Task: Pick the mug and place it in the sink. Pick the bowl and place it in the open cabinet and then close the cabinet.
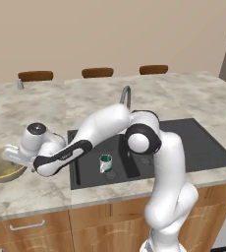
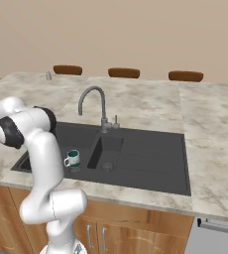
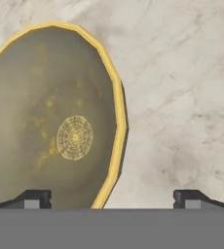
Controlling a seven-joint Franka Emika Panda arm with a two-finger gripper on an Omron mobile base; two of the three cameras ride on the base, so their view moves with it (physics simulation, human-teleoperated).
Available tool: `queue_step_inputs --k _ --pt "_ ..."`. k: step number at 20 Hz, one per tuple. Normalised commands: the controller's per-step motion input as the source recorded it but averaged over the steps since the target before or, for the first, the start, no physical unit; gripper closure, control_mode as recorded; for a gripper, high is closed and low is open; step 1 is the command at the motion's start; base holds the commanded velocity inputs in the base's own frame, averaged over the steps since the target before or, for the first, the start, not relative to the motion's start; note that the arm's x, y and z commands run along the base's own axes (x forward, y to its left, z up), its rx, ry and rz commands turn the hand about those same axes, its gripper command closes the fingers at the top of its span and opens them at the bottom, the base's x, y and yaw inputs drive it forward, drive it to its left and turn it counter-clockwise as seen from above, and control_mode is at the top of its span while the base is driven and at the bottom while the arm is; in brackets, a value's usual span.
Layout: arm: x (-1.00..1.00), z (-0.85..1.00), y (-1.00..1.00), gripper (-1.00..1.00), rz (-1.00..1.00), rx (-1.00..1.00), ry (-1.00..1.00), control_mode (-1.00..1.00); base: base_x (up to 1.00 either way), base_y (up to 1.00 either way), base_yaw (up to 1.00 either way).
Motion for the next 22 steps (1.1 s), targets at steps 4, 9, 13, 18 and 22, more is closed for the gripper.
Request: queue_step_inputs --k 4,9,13,18,22 --pt "0.15 -0.22 0.03 -1.0 0.0 0.0 0.0 -1.0 0.0 0.0 0.0" --pt "0.36 -0.03 0.13 -1.0 0.0 0.0 0.0 -1.0 0.0 0.0 0.0" --pt "0.48 -0.15 0.43 -1.0 -0.03 -0.02 0.0 -1.0 0.0 0.0 0.0" --pt "0.11 -0.45 0.38 1.0 -0.01 0.0 0.07 -1.0 0.0 0.0 0.0" --pt "0.03 -0.15 0.1 1.0 0.0 0.0 0.02 -1.0 0.0 0.0 0.0"
